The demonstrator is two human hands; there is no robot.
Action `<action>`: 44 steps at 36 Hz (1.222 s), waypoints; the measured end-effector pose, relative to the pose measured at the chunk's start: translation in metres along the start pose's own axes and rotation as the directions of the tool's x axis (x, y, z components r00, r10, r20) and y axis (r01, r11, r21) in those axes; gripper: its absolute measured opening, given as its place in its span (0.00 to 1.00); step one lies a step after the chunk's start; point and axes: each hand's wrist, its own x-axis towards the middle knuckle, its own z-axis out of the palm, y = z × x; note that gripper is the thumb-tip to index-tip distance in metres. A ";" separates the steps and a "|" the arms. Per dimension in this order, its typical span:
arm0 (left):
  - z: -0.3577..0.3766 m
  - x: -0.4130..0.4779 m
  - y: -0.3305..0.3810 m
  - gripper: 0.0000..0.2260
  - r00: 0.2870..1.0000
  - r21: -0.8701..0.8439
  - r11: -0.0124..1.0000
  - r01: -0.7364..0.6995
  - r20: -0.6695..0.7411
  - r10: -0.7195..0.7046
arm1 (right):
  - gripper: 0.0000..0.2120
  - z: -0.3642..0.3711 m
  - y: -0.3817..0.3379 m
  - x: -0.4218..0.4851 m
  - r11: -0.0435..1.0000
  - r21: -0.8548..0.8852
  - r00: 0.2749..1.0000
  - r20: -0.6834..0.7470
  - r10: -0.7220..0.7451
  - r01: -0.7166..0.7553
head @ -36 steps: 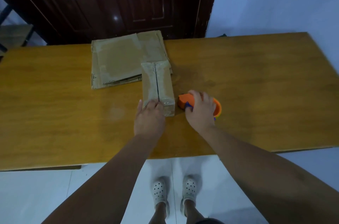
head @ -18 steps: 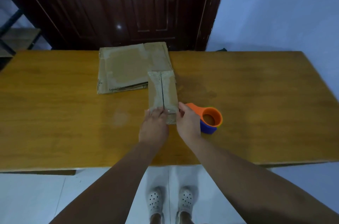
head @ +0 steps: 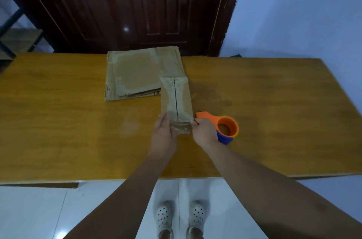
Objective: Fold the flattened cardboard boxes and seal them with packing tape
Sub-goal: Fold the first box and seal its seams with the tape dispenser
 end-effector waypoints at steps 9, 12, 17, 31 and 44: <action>-0.002 -0.004 -0.002 0.19 0.966 -0.170 0.975 0.142 -0.191 -0.174 | 0.21 -0.001 -0.012 -0.001 0.990 0.081 0.985 -0.141 -0.101 0.113; -0.002 -0.005 0.001 0.18 0.960 -0.217 0.961 0.173 -0.180 -0.214 | 0.21 -0.002 -0.015 0.001 0.993 0.028 0.985 -0.129 -0.113 0.117; 0.000 -0.004 0.002 0.18 0.969 -0.173 0.968 0.183 -0.134 -0.208 | 0.19 0.005 -0.010 0.002 0.990 -0.052 0.988 -0.070 -0.135 0.132; 0.007 -0.004 -0.003 0.19 0.934 -0.460 0.845 0.271 -0.087 -0.347 | 0.20 0.000 0.008 0.013 0.974 -0.020 0.974 0.018 -0.226 0.226; -0.007 0.010 -0.040 0.19 0.944 -0.283 0.901 0.330 0.080 -0.321 | 0.26 -0.020 0.007 0.020 0.938 -0.220 0.948 0.235 -0.216 0.268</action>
